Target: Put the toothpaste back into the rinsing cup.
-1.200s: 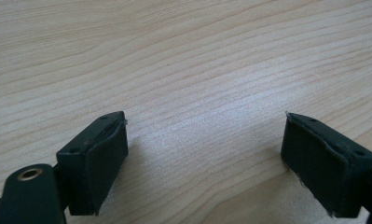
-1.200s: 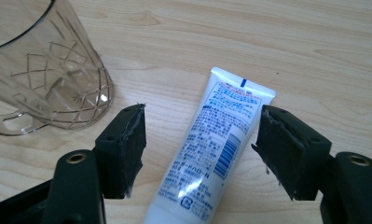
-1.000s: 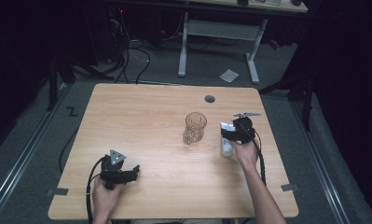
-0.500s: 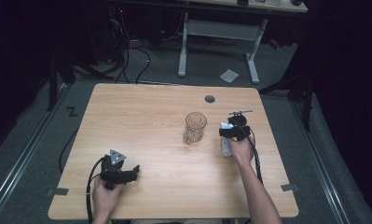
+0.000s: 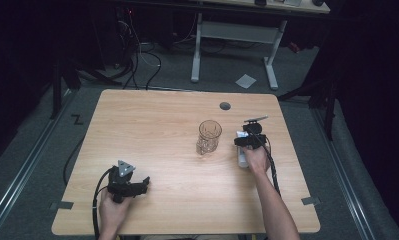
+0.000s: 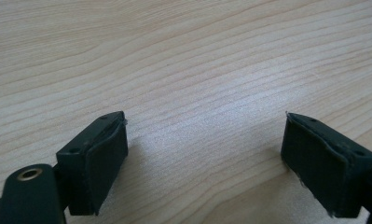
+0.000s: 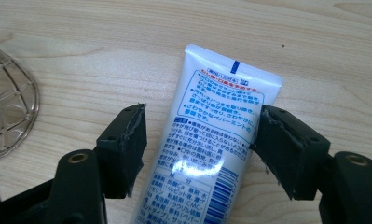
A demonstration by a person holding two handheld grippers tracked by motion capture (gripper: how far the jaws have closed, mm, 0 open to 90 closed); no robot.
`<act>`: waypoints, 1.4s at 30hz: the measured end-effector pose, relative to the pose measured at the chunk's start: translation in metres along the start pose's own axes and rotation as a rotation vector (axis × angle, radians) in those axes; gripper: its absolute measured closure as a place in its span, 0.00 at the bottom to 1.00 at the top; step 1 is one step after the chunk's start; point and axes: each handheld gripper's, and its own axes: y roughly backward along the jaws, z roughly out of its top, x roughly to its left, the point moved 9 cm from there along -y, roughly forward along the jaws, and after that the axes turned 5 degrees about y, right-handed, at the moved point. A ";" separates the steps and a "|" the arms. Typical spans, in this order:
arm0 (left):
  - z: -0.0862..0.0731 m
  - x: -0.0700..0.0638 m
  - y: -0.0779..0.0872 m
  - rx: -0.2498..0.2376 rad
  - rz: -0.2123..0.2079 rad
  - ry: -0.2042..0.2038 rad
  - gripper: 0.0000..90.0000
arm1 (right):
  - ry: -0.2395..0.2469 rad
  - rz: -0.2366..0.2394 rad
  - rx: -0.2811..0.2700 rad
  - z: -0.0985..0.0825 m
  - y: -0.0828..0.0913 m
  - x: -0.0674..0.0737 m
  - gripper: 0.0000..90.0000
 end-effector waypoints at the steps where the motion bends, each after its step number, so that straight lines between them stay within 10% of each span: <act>1: 0.000 0.000 0.000 0.000 0.000 -0.001 0.17 | -0.013 0.002 0.001 0.000 -0.001 0.000 0.37; 21: 0.000 0.000 0.000 0.000 0.000 0.000 0.17 | -0.015 0.034 0.061 -0.004 -0.009 0.001 0.41; 42: 0.000 0.001 0.001 -0.004 0.005 0.005 0.18 | 0.057 0.075 0.041 -0.002 0.000 0.002 0.71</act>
